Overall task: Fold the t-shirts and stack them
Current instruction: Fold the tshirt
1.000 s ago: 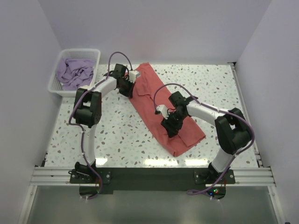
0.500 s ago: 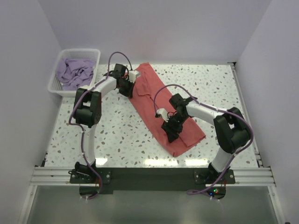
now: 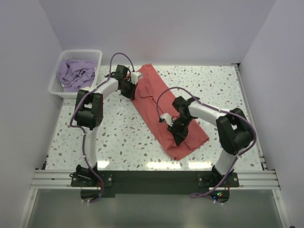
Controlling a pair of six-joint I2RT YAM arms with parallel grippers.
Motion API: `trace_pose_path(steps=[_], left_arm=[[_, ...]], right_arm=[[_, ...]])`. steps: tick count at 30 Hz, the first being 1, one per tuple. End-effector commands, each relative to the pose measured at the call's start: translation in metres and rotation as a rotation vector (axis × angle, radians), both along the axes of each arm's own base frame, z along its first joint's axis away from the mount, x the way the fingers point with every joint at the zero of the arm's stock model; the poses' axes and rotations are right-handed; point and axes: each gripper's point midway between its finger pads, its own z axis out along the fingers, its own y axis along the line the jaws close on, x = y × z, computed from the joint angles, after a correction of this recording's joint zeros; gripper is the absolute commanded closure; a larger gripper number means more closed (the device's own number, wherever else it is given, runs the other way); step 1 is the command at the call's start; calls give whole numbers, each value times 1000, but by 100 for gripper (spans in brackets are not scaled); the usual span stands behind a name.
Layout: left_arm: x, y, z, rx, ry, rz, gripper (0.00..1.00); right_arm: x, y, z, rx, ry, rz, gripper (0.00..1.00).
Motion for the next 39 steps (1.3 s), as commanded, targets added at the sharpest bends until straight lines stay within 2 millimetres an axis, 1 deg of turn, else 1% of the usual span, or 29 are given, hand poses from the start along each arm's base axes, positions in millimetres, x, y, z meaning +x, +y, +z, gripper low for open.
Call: trace_pose_path(steps=[1,3,6,8,9,10,12,15,17,19,20,22,23,24,25,26,27,28,29,32,34,36,38,39], left_arm=[[-9,28,-32,91,72,20,100],[-9,29,-32,93,71,21,100],[-10,29,-34,94,77,17,100],[-11,30,-37,96,84,19,100],[-11,30,-37,96,84,19,100],[-11,30,-37,94,85,19,100],[-11,30,-36,94,84,19,100],[-10,29,-35,92,80,21,100],[-10,30,-34,94,77,20,100],[-10,30,-35,96,77,18,100],[-10,30,-36,98,80,19,100],[-10,31,-37,101,81,18,100],[-11,32,-39,103,85,21,100],[-11,32,-39,106,84,21,100],[-11,32,-39,105,83,21,100],[-11,33,-40,104,85,22,100],[-10,34,-40,109,85,23,100],[-11,34,-41,109,85,23,100],[-10,34,-41,109,85,23,100],[-10,34,-40,112,83,24,100],[-10,34,-41,112,85,25,100],[-9,34,-41,109,84,26,100],[-9,33,-41,108,84,25,100],[-10,33,-41,108,86,25,100]], right_arm=[[-5,-5,25,-16,16,18,100],[-14,-12,28,-48,62,22,100],[-24,-21,25,-114,141,16,100],[-27,-24,20,-156,206,6,100],[-30,-26,21,-168,236,1,89],[-29,-25,22,-166,244,-4,80],[-26,-24,20,-167,244,-24,69],[-18,-28,14,-186,201,-38,65],[-19,-35,9,-202,199,-45,65],[-21,-42,5,-222,208,-52,68],[-22,-43,4,-227,211,-51,76],[-24,-47,2,-239,213,-53,86],[-25,-47,1,-240,215,-56,96],[-26,-49,-1,-250,221,-54,99],[-26,-49,-2,-255,227,-56,100],[-26,-49,-2,-262,230,-57,95],[-26,-50,-2,-267,230,-59,93],[-25,-50,-2,-273,228,-61,96],[-24,-51,-2,-279,219,-64,95],[-22,-56,1,-311,206,-71,84],[-20,-58,6,-322,185,-81,79],[-18,-61,8,-347,174,-83,77],[-20,-65,11,-371,187,-80,47],[-20,-65,13,-371,184,-80,45]])
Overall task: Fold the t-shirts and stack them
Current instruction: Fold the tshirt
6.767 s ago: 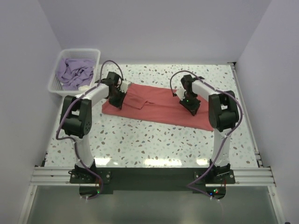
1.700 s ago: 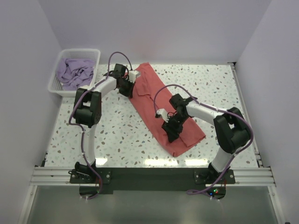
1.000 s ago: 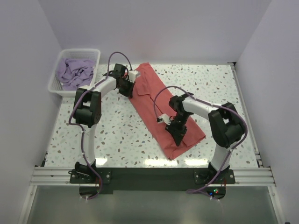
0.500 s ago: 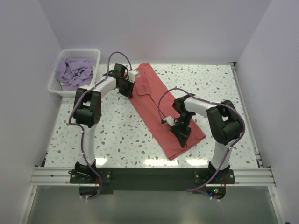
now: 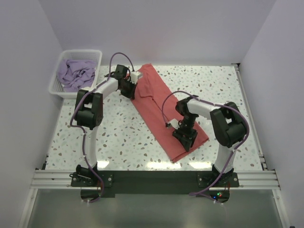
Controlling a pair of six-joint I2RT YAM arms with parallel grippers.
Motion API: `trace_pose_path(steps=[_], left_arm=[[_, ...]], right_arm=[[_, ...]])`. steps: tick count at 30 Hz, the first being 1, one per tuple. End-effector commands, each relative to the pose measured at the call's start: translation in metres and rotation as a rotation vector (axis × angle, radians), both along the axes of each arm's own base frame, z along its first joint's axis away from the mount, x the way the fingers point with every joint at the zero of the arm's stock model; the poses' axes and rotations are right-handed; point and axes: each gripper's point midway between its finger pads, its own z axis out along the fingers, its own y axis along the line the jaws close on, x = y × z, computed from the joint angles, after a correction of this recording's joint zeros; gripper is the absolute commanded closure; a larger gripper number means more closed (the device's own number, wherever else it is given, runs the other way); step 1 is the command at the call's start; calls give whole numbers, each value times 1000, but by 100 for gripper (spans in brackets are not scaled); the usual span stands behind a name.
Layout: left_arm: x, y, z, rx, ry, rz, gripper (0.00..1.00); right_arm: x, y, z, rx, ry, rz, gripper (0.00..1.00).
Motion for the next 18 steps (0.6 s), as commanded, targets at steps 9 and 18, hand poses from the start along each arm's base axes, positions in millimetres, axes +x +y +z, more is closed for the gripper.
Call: trace_pose_path(steps=[9,18], left_arm=[[-7,31,-29,105,62,27,100],[41,32,-42,160,18,31,100]], right_arm=[[25,2,62,34,-140,25,57],[89,-17,55,28,-306,-66,75]])
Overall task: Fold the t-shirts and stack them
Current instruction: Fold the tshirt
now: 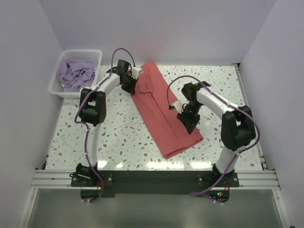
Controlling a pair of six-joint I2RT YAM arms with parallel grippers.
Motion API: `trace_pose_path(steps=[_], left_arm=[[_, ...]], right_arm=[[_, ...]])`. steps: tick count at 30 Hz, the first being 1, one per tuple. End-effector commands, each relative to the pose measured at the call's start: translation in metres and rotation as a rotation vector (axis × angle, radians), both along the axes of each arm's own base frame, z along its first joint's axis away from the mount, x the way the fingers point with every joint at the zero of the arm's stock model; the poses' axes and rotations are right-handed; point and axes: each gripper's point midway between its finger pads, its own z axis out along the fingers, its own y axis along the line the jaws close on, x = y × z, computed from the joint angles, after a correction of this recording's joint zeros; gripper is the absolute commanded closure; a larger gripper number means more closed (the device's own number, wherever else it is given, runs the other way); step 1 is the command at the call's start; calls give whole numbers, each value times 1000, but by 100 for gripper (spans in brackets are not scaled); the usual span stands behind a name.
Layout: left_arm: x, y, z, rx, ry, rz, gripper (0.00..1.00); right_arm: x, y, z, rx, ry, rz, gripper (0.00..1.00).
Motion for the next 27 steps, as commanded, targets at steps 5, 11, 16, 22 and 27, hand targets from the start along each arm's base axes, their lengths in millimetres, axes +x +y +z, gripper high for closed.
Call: trace_pose_path(steps=[5,11,16,22,27], left_arm=[[63,14,-18,74,-93,2,100],[80,-9,98,-90,-364,-51,100],[67,-13,142,-145,-409,-58,100],[37,-5,152,-165,-349,-17,100],[11,1,139,-164,-257,7,100]], right_arm=[[48,-20,-13,-28,-104,-3,100],[57,-7,-40,2,-102,-13,100],[64,1,-53,10,-119,-12,100],[26,-3,-92,-63,-32,84,100],[-8,9,-99,-81,-3,170,100]])
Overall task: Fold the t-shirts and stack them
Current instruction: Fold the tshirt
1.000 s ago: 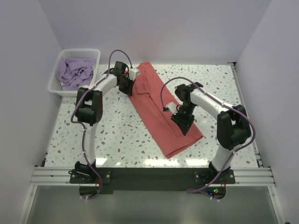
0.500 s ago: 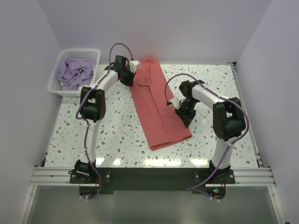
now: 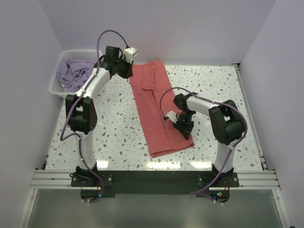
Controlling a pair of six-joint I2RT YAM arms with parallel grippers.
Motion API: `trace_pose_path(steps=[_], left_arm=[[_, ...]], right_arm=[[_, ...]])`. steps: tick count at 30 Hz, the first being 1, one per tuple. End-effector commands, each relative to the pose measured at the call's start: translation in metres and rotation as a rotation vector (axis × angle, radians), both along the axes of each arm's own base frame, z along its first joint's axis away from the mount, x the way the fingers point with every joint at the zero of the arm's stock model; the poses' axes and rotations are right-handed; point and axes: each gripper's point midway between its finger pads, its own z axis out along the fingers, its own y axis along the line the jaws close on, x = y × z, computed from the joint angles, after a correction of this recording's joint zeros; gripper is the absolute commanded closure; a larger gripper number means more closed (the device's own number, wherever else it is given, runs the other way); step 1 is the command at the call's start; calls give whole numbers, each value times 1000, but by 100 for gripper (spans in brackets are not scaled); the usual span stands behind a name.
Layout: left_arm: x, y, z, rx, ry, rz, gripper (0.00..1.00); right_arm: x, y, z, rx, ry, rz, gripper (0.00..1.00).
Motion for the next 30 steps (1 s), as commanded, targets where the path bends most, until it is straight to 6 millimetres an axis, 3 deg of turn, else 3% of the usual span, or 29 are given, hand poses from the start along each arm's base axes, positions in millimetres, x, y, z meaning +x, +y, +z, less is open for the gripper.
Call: trace_pose_path(steps=[1,2,4,8,10,12,15,16,19,23,24,25,27,30], left_arm=[[-29,9,-23,-17,123,26,100],[-35,9,-21,-21,125,25,100],[-53,10,-39,-19,186,24,100],[-81,8,-66,-19,280,15,100],[-90,3,-81,-17,320,4,100],[-92,-2,-88,-15,339,-3,100],[-93,-13,-99,-14,361,-23,100],[-95,-17,-105,-10,376,-29,100],[-94,-21,-115,-2,380,-20,100],[-90,-27,-121,-20,375,-18,100],[-87,-28,-120,-24,371,-15,100],[-86,-29,-123,-25,372,-12,100],[-80,-30,-129,-23,374,-3,100],[-72,-33,-133,-24,385,5,100]], right_arm=[[-28,11,-19,-11,25,89,100],[-37,19,-18,-5,34,120,100],[-51,31,-12,6,47,142,100],[-87,83,7,118,83,232,100],[-88,99,24,172,100,209,100],[-84,103,41,201,96,195,100],[-60,108,72,298,51,127,100],[-41,107,83,330,15,86,100],[5,106,88,331,-103,10,100],[82,98,76,271,-275,-149,100],[101,100,64,263,-302,-180,100],[124,97,68,255,-360,-219,100],[154,100,58,245,-393,-290,100],[181,95,48,219,-423,-337,100]])
